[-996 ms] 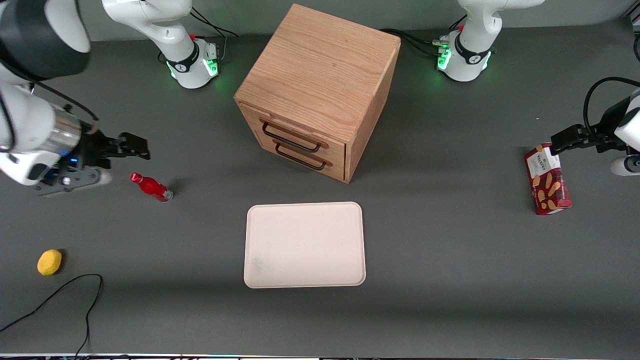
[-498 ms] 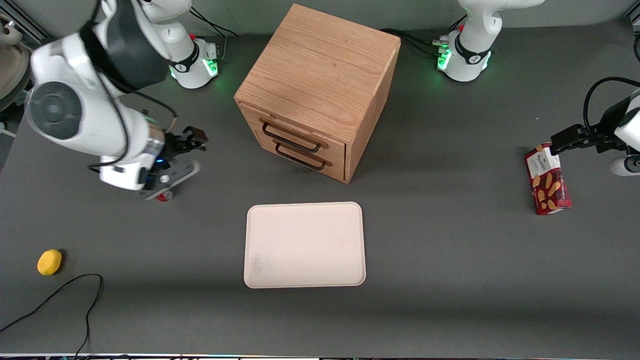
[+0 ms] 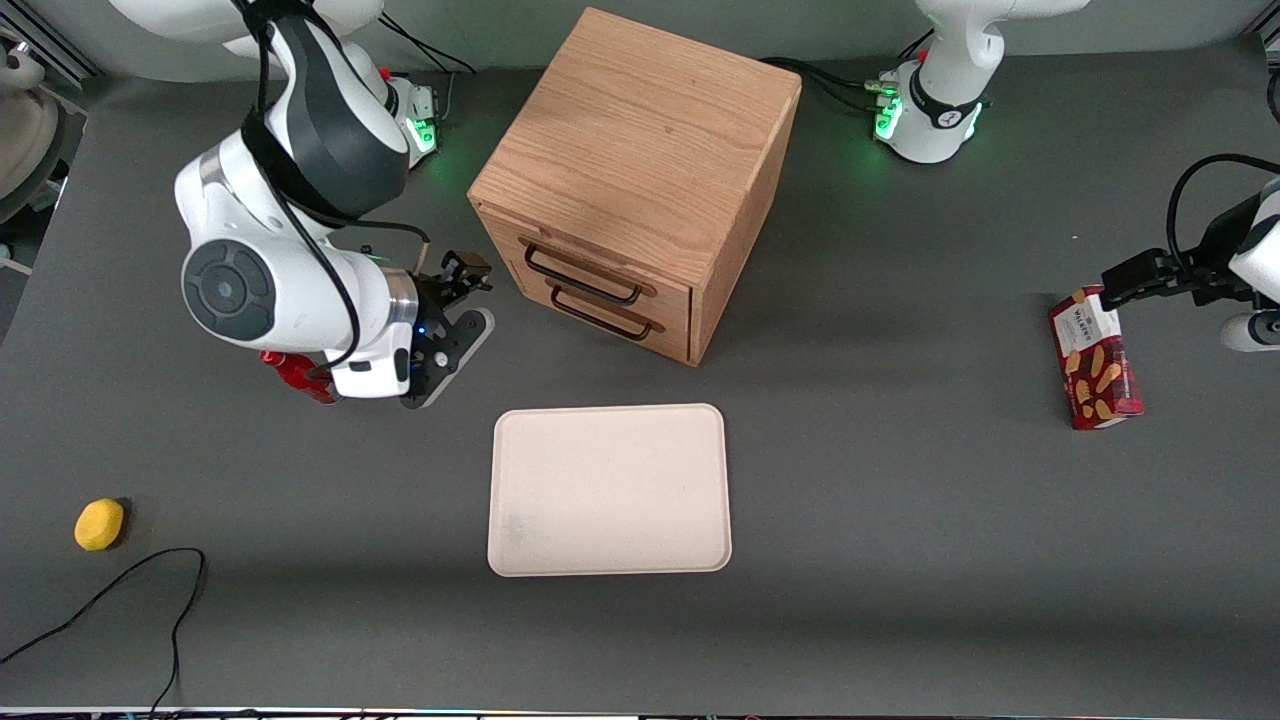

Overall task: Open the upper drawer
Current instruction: 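Move the right gripper to the upper drawer's black handle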

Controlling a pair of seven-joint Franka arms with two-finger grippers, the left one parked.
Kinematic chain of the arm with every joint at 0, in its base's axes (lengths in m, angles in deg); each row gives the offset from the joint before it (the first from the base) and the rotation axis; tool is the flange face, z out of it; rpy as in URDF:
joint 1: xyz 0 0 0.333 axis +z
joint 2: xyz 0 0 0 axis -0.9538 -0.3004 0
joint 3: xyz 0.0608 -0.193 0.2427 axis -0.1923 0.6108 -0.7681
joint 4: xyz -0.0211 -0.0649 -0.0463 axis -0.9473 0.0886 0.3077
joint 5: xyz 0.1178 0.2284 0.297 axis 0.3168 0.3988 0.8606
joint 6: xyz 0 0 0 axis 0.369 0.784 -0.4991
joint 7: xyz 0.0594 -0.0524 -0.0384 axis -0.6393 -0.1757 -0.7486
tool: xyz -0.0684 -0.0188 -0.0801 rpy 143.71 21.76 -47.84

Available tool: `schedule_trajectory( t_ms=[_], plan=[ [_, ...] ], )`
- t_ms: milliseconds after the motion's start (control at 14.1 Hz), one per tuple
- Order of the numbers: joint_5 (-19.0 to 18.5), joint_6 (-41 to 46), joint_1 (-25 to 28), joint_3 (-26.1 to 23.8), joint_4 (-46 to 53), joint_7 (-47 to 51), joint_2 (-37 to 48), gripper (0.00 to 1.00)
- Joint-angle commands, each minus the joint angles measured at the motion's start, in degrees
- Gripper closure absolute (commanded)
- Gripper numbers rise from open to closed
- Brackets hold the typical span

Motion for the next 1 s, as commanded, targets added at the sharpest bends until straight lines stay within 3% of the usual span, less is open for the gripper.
schedule_trajectory(
  t_ms=[0,925],
  plan=[
    [2.61,-1.01,0.54,0.26,2.23,-0.46,-1.47,0.0],
    [2.7,-5.5,3.62,-3.96,1.97,-2.38,-6.31,0.0]
  ],
)
